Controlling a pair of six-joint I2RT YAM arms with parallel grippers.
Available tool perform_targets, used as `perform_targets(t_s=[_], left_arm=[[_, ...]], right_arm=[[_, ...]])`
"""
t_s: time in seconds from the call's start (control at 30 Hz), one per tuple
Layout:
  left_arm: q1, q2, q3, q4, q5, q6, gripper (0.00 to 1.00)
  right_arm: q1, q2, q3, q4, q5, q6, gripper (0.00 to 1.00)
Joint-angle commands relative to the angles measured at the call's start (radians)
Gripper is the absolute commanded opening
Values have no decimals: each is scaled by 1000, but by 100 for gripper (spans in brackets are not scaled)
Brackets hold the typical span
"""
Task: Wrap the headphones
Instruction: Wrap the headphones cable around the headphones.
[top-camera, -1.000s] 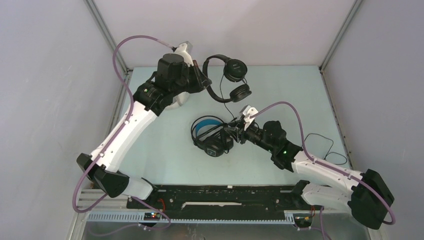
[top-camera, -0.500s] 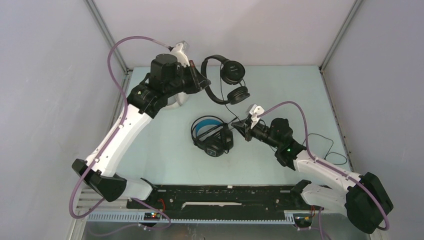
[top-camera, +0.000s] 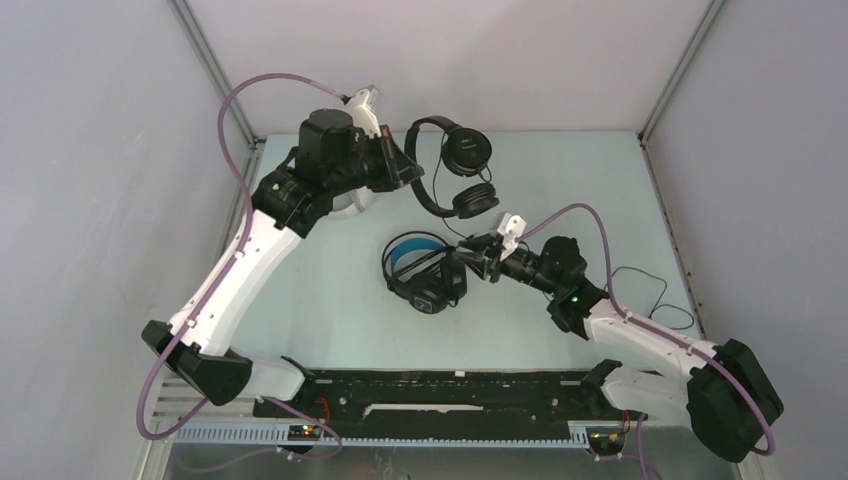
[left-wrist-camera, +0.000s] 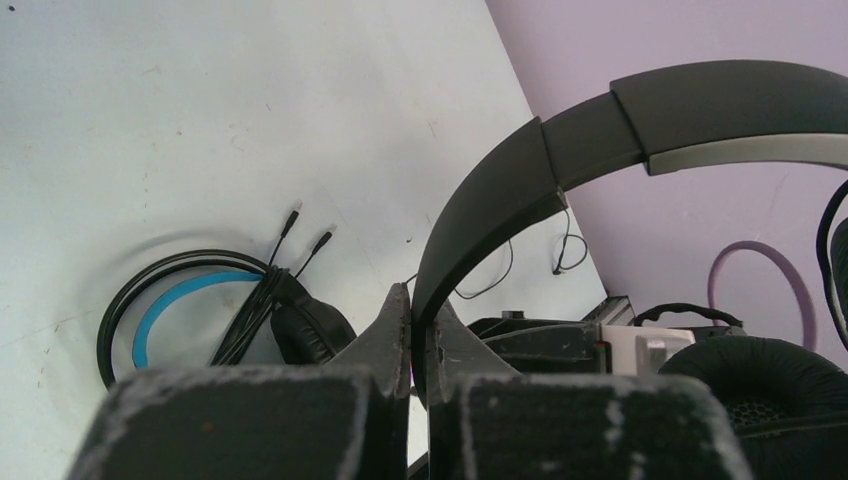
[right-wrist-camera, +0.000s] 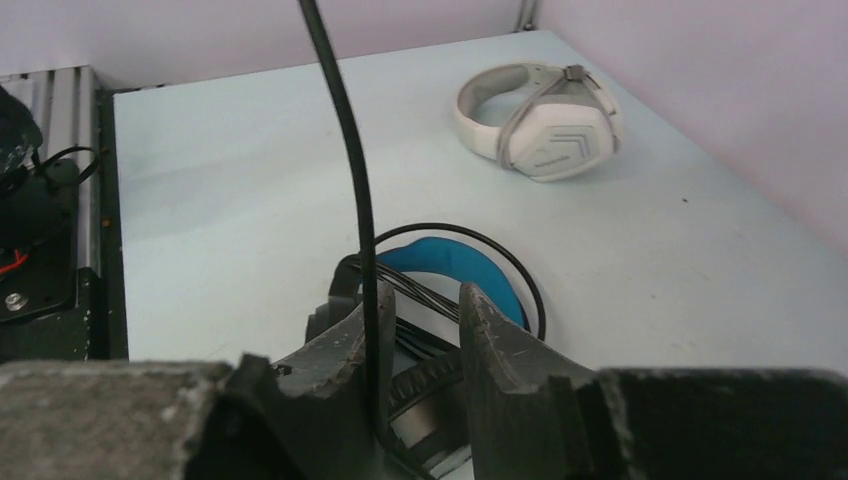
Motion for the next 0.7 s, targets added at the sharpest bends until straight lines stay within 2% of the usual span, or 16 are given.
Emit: perform_targets(t_s=[0.0,0.27,0.37,0.5,0.6,0.67], left_arm=[[8,-52,19,38,39,-13,0],[11,-52,43,11,46,-8,0],[18,-55,57,11,64,-12,0],[55,-69,45,45,131,-44,0],[75,-76,48,44,131,-27,0],[93,-73,59,15,129,-11,0]], right_arm=[[23,60,0,129,-68,-39,34],[28,144,3,141,-82,-71,37],[28,166,-3,116,-92,-79,22],[18,179,-43,163,-80,-53,15],[-5,192,-52,174,-76,-28,0],[-28,201,-52,174,-82,-6,0]])
